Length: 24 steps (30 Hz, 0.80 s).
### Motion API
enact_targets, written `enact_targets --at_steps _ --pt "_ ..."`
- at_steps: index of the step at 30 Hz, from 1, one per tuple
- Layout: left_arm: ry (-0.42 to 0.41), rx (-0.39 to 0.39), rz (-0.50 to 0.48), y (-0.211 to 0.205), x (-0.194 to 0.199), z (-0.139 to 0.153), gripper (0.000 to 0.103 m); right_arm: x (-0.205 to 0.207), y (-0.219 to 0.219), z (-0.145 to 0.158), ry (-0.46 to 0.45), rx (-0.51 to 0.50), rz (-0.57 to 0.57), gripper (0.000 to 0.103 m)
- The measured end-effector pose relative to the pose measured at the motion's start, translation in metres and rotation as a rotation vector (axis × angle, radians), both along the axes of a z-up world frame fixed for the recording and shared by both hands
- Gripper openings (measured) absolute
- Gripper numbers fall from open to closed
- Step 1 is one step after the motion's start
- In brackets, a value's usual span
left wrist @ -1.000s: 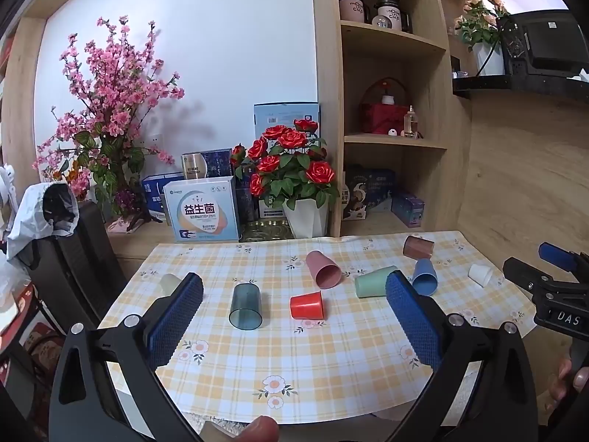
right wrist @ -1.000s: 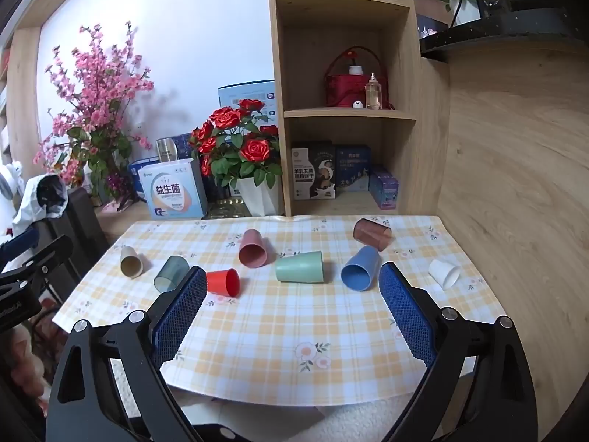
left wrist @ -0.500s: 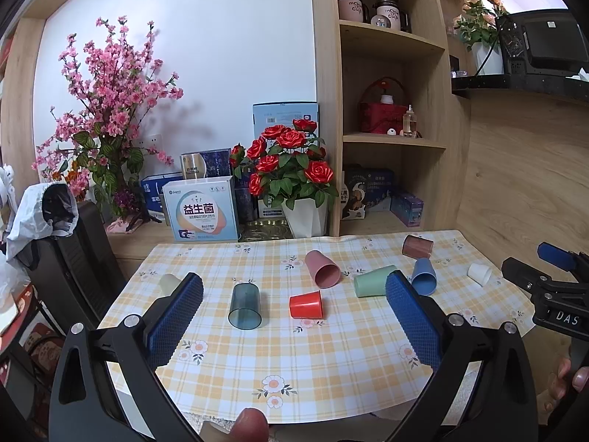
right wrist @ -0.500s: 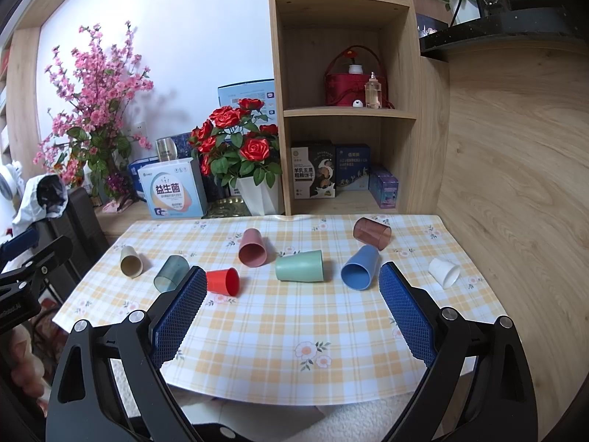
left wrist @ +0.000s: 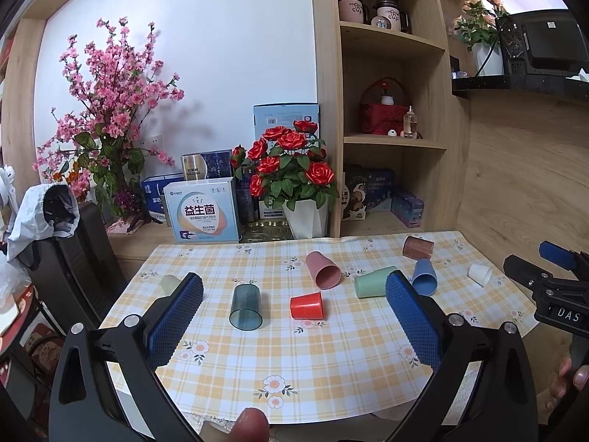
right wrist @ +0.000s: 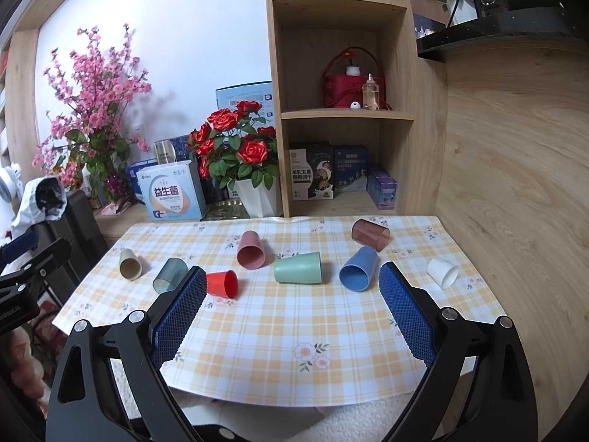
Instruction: Flip cup upside down
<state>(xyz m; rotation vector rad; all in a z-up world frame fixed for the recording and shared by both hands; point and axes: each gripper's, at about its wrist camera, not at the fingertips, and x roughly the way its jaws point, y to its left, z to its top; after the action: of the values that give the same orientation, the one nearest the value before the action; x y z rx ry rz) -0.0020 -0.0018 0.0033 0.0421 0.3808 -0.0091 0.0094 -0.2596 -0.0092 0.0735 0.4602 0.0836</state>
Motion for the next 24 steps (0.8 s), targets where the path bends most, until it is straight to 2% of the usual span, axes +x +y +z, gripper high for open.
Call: enact_targets --at_steps 24 --pt "-0.001 -0.002 -0.001 0.0005 -0.0010 0.0031 0.097 0.0003 -0.0017 0.0030 -0.014 0.007 -0.015 0.091"
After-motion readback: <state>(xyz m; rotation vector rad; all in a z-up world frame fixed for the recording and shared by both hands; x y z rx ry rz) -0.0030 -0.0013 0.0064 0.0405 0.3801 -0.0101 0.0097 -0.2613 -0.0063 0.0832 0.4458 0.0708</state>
